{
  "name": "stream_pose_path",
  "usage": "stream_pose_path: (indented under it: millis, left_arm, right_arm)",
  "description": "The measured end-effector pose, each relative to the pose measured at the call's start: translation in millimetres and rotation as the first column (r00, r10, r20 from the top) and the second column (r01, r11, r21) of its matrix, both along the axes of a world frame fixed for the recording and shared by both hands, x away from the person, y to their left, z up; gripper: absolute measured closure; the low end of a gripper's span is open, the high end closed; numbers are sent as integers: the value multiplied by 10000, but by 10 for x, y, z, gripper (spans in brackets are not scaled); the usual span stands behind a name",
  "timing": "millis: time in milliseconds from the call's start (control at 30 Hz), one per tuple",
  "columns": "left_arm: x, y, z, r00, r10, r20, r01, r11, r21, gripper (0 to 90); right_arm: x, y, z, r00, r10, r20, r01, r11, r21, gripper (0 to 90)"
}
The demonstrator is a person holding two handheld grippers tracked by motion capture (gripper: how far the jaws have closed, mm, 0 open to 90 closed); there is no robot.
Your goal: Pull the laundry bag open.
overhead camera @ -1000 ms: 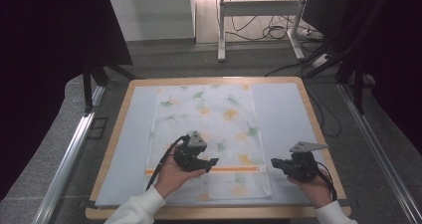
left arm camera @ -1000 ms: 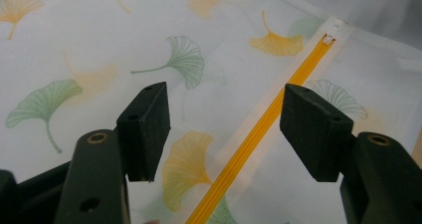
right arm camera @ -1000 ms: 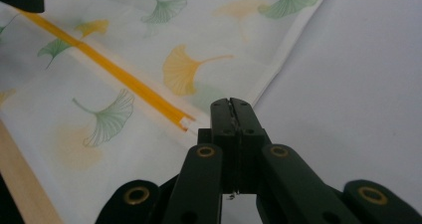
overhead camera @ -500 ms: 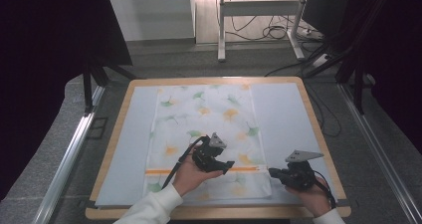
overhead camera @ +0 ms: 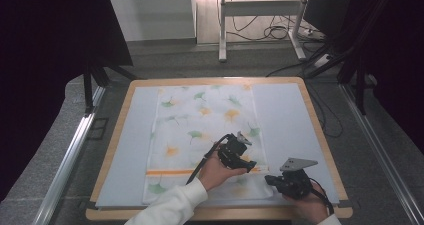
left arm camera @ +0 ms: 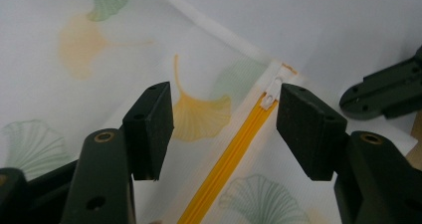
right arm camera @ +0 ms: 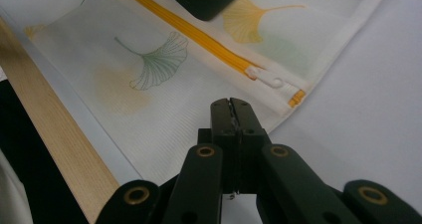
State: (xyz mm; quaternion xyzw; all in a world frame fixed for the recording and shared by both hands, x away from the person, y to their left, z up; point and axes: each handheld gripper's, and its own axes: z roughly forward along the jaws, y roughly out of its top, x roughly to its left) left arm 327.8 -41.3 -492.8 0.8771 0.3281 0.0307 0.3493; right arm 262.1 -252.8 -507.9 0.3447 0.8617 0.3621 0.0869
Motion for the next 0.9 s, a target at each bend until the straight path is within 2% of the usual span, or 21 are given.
stream_pose_path:
  millis: [300, 367, 467, 600, 633, 800, 900]
  left_arm:
    - [45, -245, -17, 9994, -217, -278, 224, 9994, 263, 399]
    - [54, -308, -38, 9992, -22, -408, 29, 9999, 168, 399]
    - [72, -417, -70, 9985, 96, -531, -77, 9994, 344, 408]
    - [84, -471, -95, 9974, 139, -712, -106, 9988, 475, 424]
    - [77, -497, -113, 9975, 150, -697, -107, 9981, 607, 434]
    - [75, -544, -165, 9970, 195, -750, -144, 9976, 679, 470]
    - [62, -556, -165, 9977, 178, -650, -132, 9975, 699, 494]
  right_arm:
    - [-22, 60, -37, 9997, 256, -56, -257, 9995, -194, 893]
    - [-29, 66, -43, 9996, 264, -70, -266, 9993, -255, 893]
    - [-39, 70, -56, 9995, 299, -35, -300, 9989, -347, 893]
    - [-49, 85, -74, 9995, 312, -61, -314, 9984, -480, 893]
    - [-50, 88, -79, 9995, 328, -44, -330, 9981, -519, 893]
    - [-59, 91, -92, 9995, 326, -47, -328, 9975, -624, 893]
    - [-59, 92, -93, 9995, 319, -39, -321, 9973, -653, 893]
